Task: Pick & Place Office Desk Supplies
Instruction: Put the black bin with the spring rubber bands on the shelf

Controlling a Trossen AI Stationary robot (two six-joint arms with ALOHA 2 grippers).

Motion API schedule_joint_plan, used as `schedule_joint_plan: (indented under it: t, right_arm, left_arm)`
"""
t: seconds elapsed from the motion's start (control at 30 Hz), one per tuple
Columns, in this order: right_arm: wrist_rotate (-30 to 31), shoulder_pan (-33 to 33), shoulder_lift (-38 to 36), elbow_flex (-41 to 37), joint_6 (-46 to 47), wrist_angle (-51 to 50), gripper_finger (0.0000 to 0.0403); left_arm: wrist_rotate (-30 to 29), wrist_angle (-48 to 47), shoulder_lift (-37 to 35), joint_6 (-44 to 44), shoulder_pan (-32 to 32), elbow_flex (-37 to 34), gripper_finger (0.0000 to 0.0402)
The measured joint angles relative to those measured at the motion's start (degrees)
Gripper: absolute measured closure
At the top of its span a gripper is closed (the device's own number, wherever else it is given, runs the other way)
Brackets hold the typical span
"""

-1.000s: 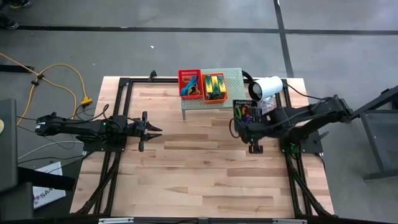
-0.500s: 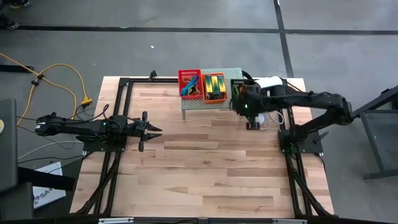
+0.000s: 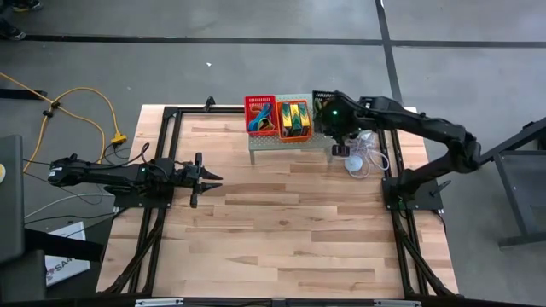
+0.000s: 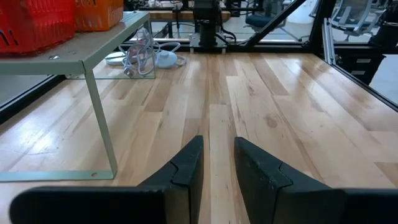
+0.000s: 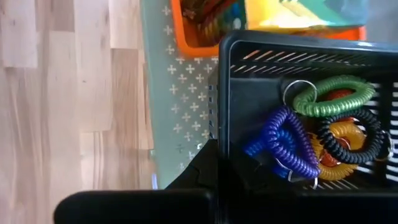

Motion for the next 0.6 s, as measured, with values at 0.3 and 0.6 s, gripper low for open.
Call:
schedule_joint_plan:
  t: [0.3,0.6]
  right_arm:
    - [-0.8,-0.9,4.6,0.0,-1.1,0.4,0.0399]
    - [-2.0,-0.8,4.8,0.0,-0.1,0.8,0.0399]
  left_arm:
    - [0.0,0.0,0.0,0.0,0.0,0.0,0.0318]
    - [0.0,0.0,0.0,0.0,0.0,0.0,0.0318]
